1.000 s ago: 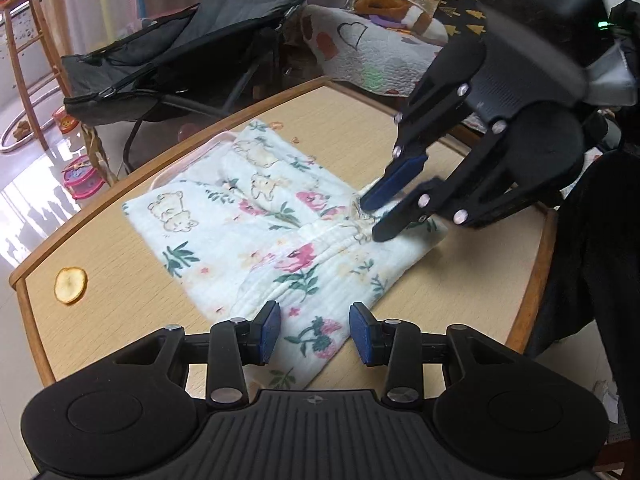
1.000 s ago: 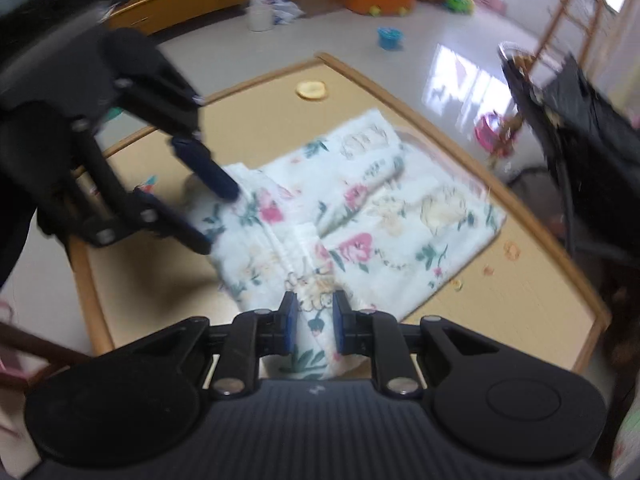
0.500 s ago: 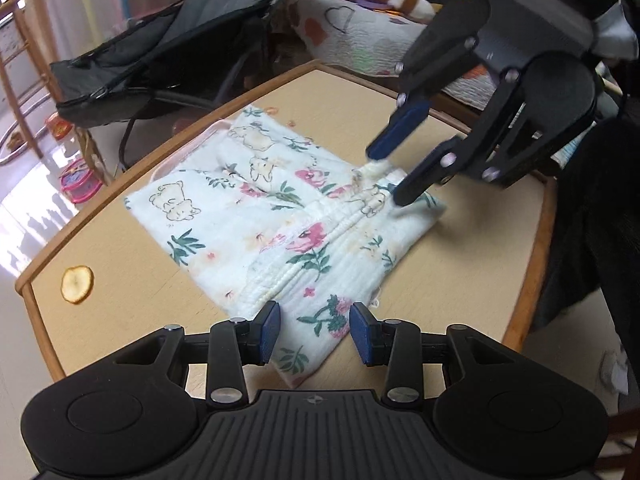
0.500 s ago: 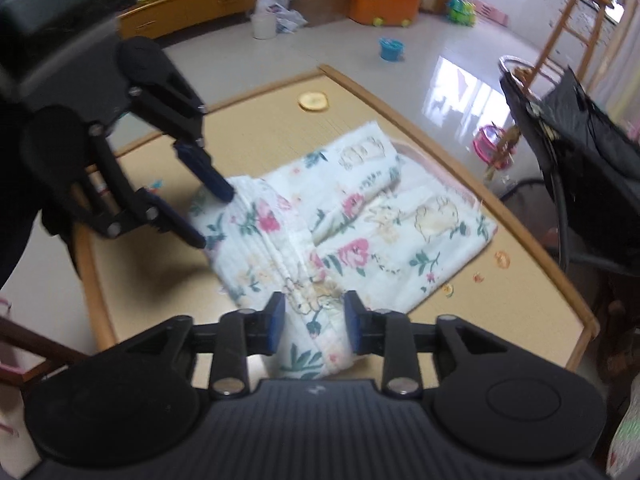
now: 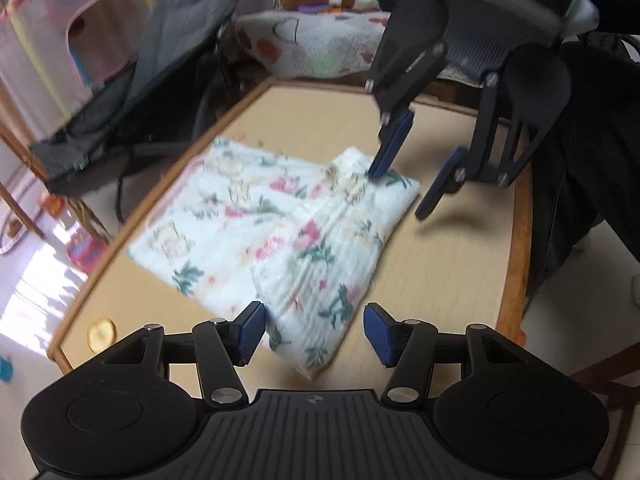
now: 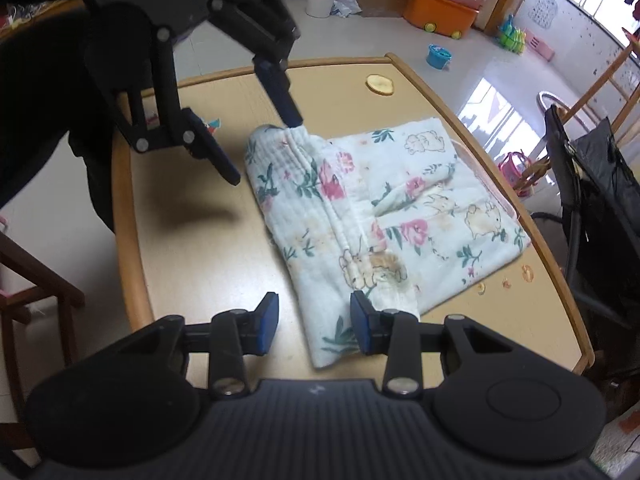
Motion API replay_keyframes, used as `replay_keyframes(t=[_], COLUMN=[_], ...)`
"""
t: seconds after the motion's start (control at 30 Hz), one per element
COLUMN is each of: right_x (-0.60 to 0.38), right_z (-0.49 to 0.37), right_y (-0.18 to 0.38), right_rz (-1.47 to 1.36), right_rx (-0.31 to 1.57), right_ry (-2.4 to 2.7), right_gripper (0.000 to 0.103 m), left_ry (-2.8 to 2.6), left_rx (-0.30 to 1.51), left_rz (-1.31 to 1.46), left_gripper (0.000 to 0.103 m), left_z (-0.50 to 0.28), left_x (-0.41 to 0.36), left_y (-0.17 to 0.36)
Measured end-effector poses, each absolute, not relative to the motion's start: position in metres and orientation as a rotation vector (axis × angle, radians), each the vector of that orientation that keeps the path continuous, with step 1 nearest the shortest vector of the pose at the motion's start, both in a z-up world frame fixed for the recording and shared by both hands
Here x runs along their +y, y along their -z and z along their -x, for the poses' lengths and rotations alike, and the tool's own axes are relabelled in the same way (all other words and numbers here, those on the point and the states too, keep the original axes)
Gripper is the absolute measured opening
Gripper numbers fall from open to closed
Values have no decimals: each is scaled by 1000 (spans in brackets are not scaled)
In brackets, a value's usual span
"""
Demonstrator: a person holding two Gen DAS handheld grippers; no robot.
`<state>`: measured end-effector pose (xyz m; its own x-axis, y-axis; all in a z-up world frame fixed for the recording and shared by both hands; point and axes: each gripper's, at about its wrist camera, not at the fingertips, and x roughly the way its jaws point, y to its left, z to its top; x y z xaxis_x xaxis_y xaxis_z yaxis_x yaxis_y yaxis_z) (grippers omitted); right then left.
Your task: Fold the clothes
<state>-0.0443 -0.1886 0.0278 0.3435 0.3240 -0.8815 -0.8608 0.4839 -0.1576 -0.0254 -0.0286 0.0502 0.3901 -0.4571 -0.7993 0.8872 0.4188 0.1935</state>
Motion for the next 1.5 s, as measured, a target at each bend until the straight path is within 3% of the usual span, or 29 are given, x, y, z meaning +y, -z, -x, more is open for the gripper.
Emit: replay_keyframes(t=[0.37, 0.63, 1.13, 1.27, 1.33, 1.5], right_x=[-176, -171, -177, -177, -178, -176], right_z=[34, 23, 16, 16, 16, 13], right_y=[-11, -13, -13, -13, -13, -14], right_rz=[789, 790, 748, 752, 749, 743], right_rx=[908, 966, 994, 983, 983, 991], right_ry=[-857, -863, -884, -884, -885, -886], right_gripper=[37, 37, 36, 35, 34, 25], left_ry=[1013, 1040, 1073, 1077, 1062, 1036], left_rx=[646, 683, 761, 768, 767, 773], left_rz=[-729, -895, -828, -810, -798, -775], left_gripper=[57, 57, 56, 51, 38, 25], left_z=[41, 44, 14, 11, 8, 1], left_x=[-31, -49, -48, -48, -47, -46], left_y=[-75, -46, -22, -21, -20, -20])
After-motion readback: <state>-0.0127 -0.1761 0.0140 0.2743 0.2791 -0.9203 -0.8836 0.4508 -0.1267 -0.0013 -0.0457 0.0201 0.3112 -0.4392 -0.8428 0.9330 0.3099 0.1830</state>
